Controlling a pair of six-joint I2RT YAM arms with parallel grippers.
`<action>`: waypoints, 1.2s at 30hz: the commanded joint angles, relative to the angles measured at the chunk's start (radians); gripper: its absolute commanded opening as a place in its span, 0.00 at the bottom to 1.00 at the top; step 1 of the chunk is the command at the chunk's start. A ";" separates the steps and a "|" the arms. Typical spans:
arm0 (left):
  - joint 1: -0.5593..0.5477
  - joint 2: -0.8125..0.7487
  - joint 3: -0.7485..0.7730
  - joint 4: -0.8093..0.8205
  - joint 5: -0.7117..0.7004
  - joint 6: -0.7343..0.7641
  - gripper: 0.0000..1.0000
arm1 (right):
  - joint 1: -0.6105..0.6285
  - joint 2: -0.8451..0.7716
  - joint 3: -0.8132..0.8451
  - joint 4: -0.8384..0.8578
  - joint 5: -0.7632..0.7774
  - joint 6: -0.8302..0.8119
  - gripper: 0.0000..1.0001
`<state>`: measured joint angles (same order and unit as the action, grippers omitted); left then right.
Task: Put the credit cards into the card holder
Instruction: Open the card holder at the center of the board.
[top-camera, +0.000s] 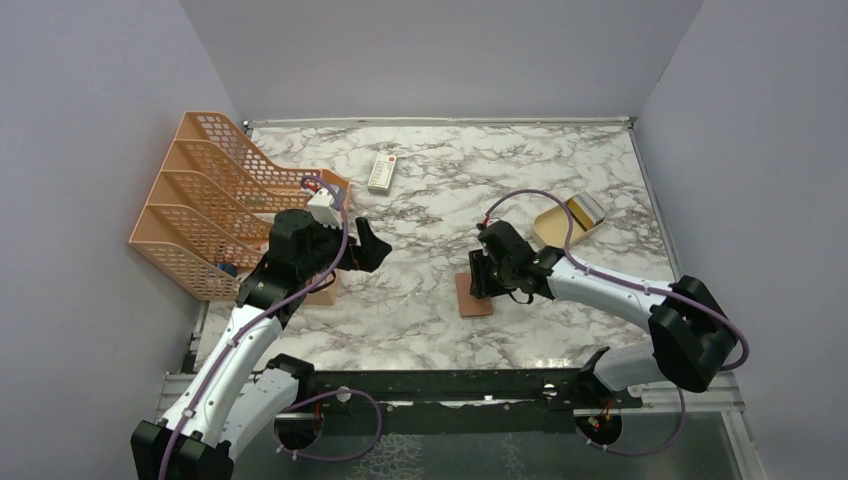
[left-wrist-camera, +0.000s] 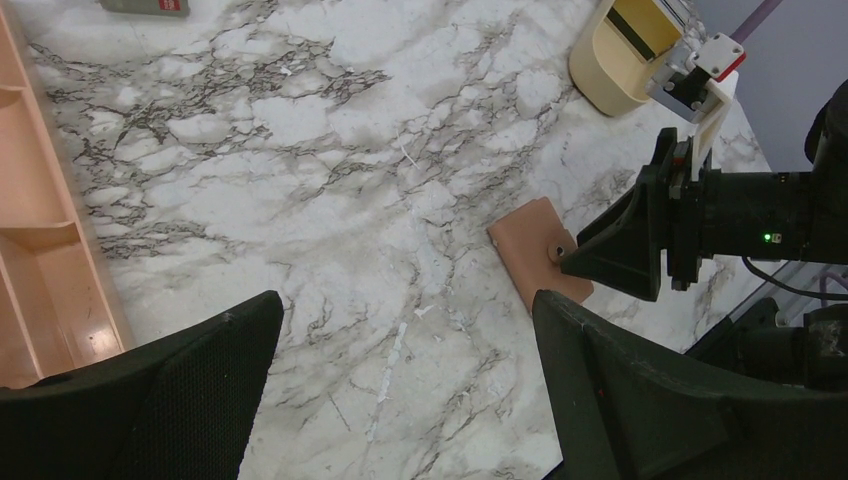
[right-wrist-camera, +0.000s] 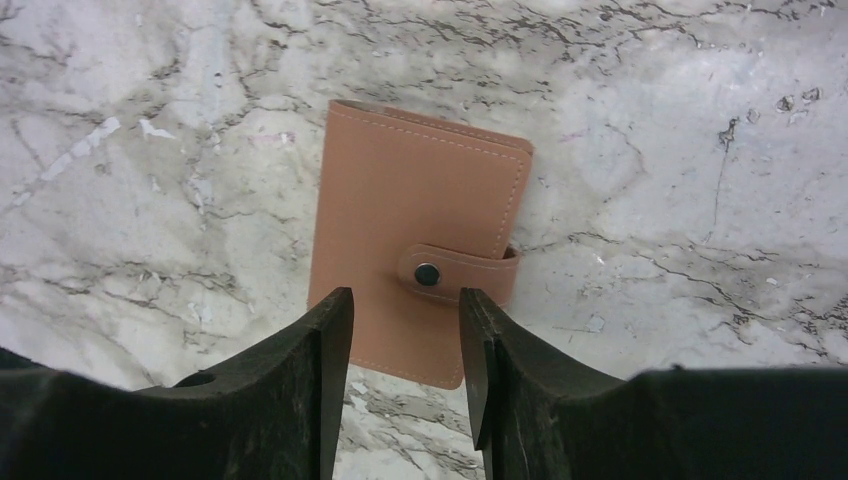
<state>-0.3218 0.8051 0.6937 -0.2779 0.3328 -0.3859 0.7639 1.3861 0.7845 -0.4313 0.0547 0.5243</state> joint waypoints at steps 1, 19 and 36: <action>0.005 -0.001 -0.007 0.021 0.047 0.013 0.98 | -0.002 0.047 0.023 -0.027 0.071 0.028 0.43; -0.004 0.040 -0.017 0.023 0.093 -0.048 0.78 | 0.003 0.098 0.041 -0.018 0.192 -0.008 0.01; -0.157 0.126 -0.075 0.228 0.224 -0.370 0.77 | 0.004 -0.146 -0.049 0.249 -0.124 -0.010 0.01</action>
<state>-0.4694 0.9298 0.6601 -0.2081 0.4759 -0.6201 0.7662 1.2610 0.7277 -0.2893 0.0425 0.4961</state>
